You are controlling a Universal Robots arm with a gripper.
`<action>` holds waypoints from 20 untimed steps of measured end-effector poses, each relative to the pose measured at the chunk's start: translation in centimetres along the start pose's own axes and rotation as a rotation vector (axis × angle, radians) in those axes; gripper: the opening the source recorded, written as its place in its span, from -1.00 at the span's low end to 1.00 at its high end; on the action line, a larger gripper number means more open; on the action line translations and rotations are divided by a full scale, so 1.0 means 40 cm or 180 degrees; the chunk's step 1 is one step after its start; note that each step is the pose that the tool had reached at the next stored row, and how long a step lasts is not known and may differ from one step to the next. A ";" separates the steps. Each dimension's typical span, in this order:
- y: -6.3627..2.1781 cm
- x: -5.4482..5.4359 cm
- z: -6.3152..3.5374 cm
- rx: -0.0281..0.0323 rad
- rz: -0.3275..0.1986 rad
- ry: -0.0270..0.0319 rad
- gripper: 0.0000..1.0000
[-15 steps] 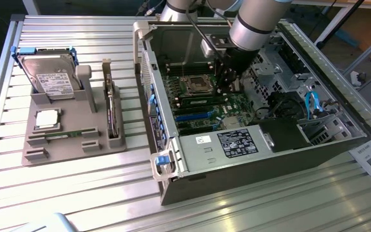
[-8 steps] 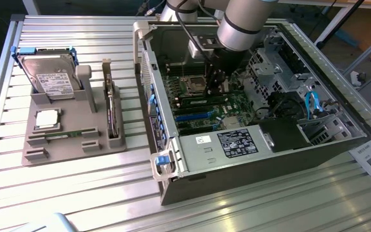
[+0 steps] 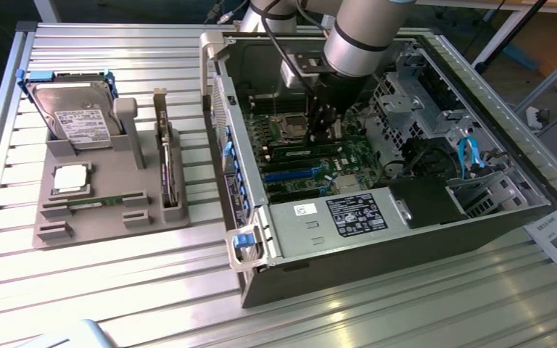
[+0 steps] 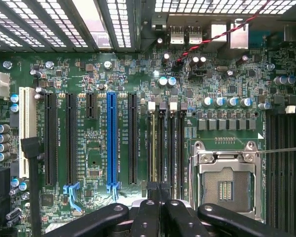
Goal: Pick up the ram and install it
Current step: 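Press down the ram until it locks into place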
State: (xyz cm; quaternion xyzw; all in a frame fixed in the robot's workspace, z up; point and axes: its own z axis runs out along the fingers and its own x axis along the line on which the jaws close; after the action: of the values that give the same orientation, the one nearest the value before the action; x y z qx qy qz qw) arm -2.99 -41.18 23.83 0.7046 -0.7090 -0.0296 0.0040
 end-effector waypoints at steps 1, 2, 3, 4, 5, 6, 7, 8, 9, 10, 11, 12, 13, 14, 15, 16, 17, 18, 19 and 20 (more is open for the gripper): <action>0.000 0.000 0.001 0.0000 0.0000 0.0001 -0.80; 0.000 0.000 0.001 -0.0001 0.0000 0.0001 -0.80; 0.000 0.000 0.001 -0.0001 0.0000 0.0002 -0.80; 0.000 0.000 0.001 -0.0001 0.0000 0.0002 -0.80; 0.000 0.000 0.002 0.0000 0.0000 0.0001 -0.80; 0.000 0.000 0.002 0.0000 0.0000 0.0001 -0.80; 0.000 0.000 0.002 0.0000 0.0000 0.0001 -0.80; 0.000 0.000 0.002 0.0000 0.0000 0.0001 -0.80; 0.000 0.000 0.004 0.0000 0.0000 0.0000 -0.80; 0.000 0.000 0.005 0.0000 0.0000 0.0001 -0.80; 0.000 0.000 0.007 -0.0001 0.0000 0.0002 -0.80; 0.000 0.000 0.007 -0.0001 0.0000 0.0002 -0.80; 0.000 0.000 0.007 -0.0001 0.0000 0.0002 -0.80; 0.000 0.000 0.007 -0.0001 0.0000 0.0001 -0.80; 0.000 0.000 0.007 0.0000 0.0000 0.0001 -0.80; 0.000 0.000 0.008 0.0000 0.0000 0.0001 -0.80; 0.000 0.000 0.008 0.0000 0.0000 0.0001 -0.80; 0.000 0.000 0.009 0.0000 0.0000 0.0001 -0.80; 0.000 0.000 0.009 0.0000 0.0000 0.0001 -0.80; 0.000 0.000 0.010 0.0000 0.0000 0.0001 -0.80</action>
State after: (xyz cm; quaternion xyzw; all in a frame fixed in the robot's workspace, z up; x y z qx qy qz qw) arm -3.00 -41.18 23.43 0.7046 -0.7090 -0.0295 0.0042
